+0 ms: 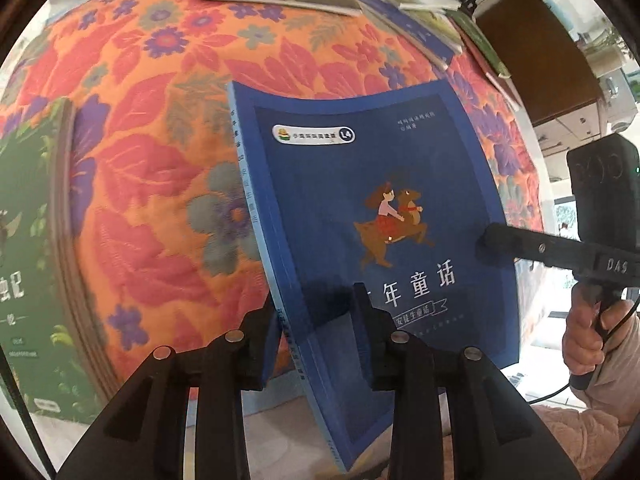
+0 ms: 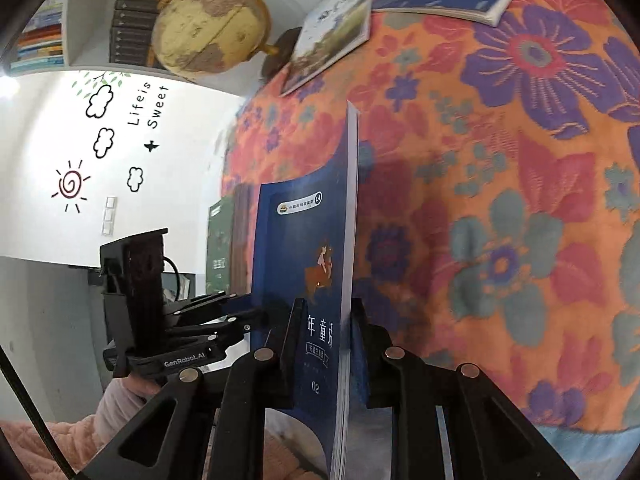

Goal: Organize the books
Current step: 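Carry the blue book with both tools toward the stacked books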

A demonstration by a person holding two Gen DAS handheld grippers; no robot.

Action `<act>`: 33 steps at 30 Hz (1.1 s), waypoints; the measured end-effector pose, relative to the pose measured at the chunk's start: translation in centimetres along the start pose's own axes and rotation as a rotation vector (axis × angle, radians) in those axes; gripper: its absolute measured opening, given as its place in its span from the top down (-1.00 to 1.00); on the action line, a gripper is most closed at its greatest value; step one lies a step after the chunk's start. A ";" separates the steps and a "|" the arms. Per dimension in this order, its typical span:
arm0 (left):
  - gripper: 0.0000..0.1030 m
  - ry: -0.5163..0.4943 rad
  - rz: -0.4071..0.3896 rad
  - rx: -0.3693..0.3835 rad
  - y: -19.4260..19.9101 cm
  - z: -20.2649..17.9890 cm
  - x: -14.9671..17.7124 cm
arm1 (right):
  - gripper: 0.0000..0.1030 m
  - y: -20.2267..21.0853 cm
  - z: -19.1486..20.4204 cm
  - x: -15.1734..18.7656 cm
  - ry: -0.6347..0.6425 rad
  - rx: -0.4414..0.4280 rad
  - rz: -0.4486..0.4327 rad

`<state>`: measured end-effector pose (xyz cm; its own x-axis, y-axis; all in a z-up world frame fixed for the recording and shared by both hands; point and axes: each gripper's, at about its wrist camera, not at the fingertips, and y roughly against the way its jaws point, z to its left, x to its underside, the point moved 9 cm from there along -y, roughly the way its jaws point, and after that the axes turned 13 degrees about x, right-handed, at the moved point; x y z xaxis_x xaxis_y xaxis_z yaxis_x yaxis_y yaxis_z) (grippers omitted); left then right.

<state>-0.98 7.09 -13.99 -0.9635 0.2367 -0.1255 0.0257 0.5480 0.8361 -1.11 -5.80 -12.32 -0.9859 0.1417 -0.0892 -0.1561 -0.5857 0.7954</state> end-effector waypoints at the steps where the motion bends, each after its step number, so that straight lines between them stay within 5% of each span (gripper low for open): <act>1: 0.45 -0.004 -0.004 -0.004 0.3 0.0 -0.1 | 0.60 0.0 0.5 0.2 0.007 0.004 -0.001; 22: 0.45 -0.117 -0.035 -0.029 6.8 4.6 0.0 | 0.60 -2.1 8.6 1.3 -0.045 0.022 -0.094; 33: 0.44 -0.096 -0.105 0.027 11.2 8.9 0.5 | 0.59 -4.1 14.7 0.5 -0.078 -0.026 -0.157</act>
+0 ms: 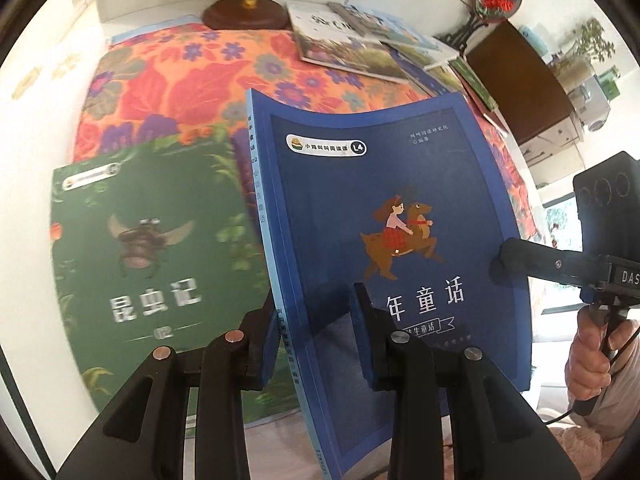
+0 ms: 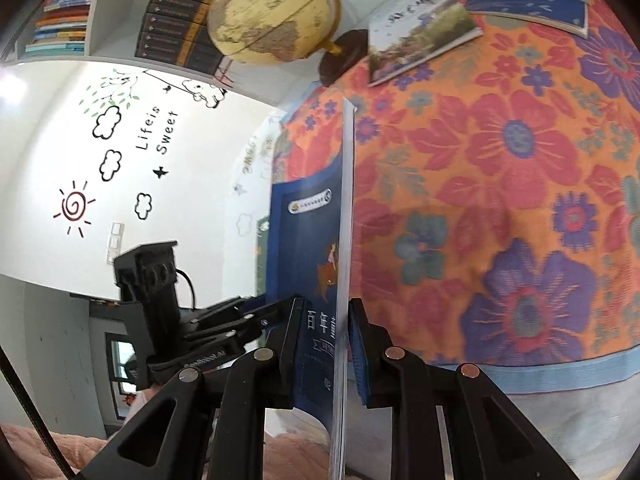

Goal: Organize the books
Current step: 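Carry the blue book with both tools toward the stacked books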

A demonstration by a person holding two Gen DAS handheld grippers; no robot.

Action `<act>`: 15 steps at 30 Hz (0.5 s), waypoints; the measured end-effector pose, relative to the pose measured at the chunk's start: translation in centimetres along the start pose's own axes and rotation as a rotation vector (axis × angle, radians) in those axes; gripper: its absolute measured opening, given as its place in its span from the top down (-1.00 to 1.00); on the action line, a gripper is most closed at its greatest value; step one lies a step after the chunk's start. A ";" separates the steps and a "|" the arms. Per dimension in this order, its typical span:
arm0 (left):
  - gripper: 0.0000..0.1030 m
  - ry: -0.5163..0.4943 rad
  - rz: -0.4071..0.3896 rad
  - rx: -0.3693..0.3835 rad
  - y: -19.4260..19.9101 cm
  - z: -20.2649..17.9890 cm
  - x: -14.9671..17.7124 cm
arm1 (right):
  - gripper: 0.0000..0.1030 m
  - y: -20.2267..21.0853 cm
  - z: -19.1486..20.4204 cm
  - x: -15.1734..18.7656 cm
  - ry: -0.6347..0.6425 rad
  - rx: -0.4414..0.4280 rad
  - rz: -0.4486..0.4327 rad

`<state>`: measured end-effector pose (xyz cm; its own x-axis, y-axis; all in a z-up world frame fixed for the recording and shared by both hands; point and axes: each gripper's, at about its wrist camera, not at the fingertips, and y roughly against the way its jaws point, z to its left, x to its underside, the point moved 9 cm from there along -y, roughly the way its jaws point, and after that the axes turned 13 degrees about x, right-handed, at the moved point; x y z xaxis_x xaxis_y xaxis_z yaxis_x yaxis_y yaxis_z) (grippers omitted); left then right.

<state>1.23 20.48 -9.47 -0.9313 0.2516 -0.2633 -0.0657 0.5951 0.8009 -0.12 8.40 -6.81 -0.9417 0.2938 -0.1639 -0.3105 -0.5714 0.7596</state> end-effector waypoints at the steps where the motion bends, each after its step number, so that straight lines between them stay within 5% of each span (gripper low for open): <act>1: 0.44 0.000 -0.009 -0.001 0.5 0.5 0.0 | 0.59 -0.3 0.6 0.0 0.002 0.001 -0.004; 15: 0.43 0.060 -0.081 -0.010 5.2 5.2 1.1 | 0.59 -3.7 6.4 0.3 0.081 0.004 0.043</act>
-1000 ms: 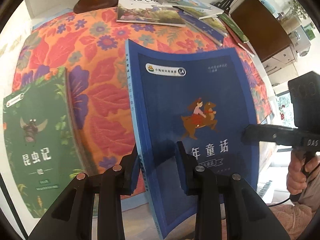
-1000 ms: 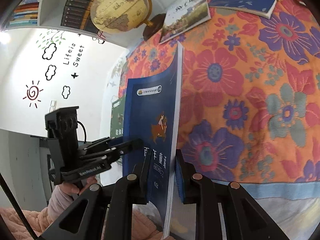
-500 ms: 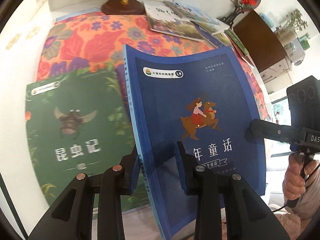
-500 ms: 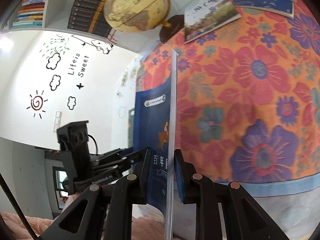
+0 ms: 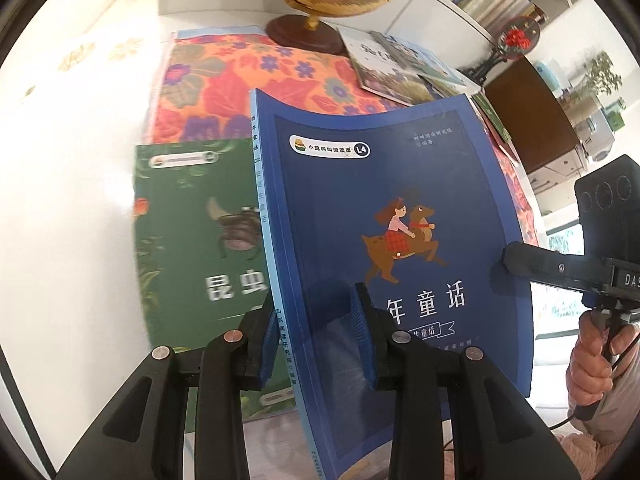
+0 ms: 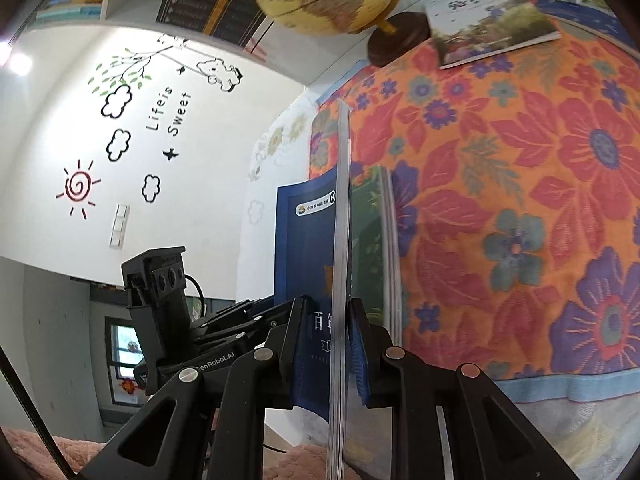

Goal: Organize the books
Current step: 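Carry the blue book with both tools toward the stacked books, then lower the blue book onto the beetle book and open both tools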

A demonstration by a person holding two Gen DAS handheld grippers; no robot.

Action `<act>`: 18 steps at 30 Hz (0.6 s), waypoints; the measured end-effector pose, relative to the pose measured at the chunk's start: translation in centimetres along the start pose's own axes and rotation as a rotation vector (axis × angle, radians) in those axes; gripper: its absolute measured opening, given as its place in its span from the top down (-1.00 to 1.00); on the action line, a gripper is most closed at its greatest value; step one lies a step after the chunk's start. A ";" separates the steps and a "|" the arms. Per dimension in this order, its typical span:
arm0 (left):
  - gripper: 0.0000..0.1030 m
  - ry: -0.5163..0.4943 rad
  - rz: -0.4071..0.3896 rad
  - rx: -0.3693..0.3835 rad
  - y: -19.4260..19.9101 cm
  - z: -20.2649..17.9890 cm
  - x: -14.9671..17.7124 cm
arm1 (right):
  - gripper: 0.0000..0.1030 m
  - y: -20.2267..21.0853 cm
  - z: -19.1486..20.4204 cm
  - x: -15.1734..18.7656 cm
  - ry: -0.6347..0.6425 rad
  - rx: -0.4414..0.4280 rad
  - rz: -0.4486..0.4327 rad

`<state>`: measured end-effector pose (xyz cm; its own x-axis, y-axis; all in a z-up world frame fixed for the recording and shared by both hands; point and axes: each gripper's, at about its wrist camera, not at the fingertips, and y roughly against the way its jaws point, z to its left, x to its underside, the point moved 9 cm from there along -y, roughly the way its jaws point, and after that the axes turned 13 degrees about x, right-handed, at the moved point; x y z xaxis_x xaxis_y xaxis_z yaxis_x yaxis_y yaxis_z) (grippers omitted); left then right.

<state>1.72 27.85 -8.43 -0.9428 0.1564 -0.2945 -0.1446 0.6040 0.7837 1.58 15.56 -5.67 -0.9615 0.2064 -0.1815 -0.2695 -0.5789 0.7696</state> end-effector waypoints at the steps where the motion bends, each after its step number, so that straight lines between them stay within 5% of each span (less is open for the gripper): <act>1: 0.43 0.004 -0.004 -0.002 0.3 0.3 0.0 | 0.59 -0.3 0.3 -0.1 0.005 0.000 0.004; 18: 0.43 0.103 -0.036 -0.059 1.3 6.9 -0.3 | 0.56 -6.5 2.0 -0.7 0.032 0.024 0.088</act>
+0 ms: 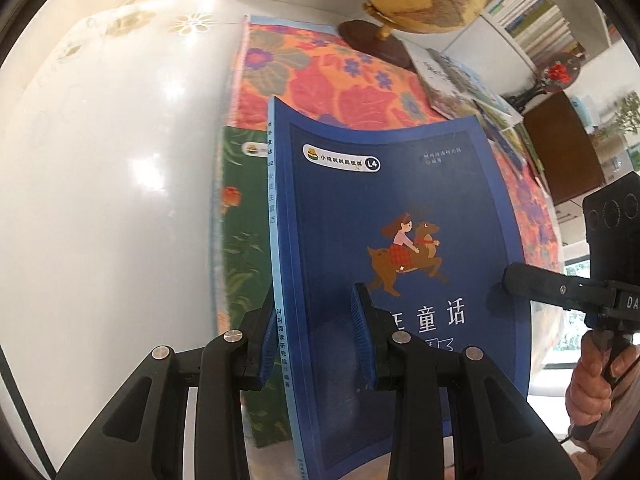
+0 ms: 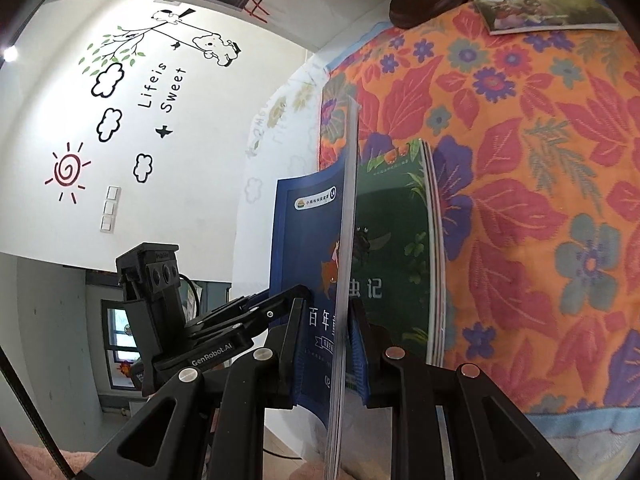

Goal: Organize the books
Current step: 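Lower the blue book onto the beetle book and open both tools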

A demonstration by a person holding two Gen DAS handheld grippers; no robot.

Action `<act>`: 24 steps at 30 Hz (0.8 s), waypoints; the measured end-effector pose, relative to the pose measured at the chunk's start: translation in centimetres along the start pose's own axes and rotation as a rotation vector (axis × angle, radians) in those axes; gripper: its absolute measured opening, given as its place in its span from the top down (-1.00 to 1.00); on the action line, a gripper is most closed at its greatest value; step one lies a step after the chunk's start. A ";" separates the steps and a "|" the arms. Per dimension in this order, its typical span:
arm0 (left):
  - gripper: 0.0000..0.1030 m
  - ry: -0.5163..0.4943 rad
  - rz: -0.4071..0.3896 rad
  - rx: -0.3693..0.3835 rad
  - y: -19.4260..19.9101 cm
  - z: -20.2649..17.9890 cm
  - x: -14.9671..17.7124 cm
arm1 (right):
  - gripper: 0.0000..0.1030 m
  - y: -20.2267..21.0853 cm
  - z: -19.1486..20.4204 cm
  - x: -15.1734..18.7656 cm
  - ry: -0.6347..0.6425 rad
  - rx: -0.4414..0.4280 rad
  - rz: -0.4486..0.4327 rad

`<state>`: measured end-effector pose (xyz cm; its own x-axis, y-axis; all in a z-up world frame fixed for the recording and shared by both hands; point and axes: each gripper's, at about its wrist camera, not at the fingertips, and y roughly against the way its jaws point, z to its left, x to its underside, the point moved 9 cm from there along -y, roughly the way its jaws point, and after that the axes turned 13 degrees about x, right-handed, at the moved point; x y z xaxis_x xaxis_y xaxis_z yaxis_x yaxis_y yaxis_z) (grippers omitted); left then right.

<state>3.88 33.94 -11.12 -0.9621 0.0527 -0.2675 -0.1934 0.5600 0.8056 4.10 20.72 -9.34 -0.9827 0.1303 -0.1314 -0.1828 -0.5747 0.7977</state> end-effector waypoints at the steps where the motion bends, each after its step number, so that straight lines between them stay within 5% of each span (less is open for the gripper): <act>1: 0.43 0.008 -0.002 -0.006 -0.1 0.4 -0.1 | 0.56 -0.3 0.1 0.0 0.001 0.008 0.002; 12: 0.43 0.052 -0.002 0.012 -0.7 2.2 0.0 | 0.56 -3.3 -2.3 0.0 -0.070 0.034 0.044; 24: 0.38 0.043 0.018 -0.058 -0.9 2.2 -0.4 | 0.56 -4.5 -3.9 0.6 -0.096 0.059 0.069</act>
<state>4.85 35.22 -12.87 -0.9726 0.0265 -0.2308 -0.1854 0.5101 0.8399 4.18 20.26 -15.25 -0.9851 0.1708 -0.0201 -0.1102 -0.5370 0.8363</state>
